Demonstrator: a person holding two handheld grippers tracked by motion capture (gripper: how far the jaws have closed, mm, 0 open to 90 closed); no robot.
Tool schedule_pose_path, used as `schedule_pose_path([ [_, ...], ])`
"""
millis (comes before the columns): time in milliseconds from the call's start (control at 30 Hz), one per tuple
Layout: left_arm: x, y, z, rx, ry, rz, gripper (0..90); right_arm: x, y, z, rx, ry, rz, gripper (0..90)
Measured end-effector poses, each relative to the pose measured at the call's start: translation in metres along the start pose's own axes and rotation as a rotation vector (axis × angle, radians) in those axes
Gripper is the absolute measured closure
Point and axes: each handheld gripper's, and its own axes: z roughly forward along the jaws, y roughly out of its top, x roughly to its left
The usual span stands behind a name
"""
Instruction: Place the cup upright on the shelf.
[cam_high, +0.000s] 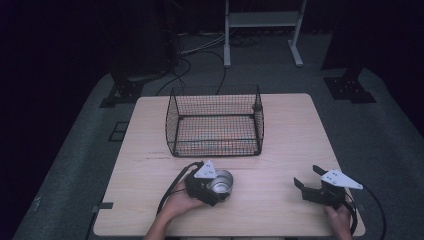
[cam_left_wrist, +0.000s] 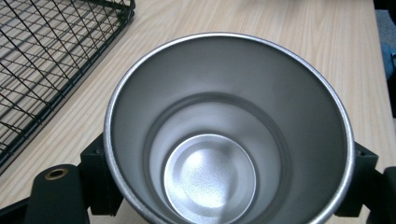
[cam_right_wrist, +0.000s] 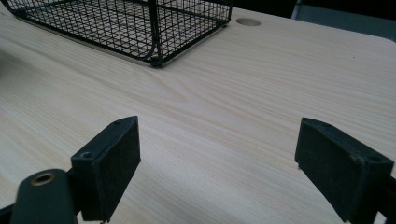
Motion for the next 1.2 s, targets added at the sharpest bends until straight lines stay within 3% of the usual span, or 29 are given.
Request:
schedule_pose_path([
  [467, 0.006, 0.014, -0.015, -0.013, 0.004, 0.01, 17.8, 0.0, 0.0, 0.0, 0.0, 0.0, 0.001, 13.5],
  [1200, 0.025, 0.049, -0.032, 0.018, 0.007, 0.049, 17.8, -0.001, 0.0, 0.0, -0.009, 0.009, 0.011, 13.5],
])
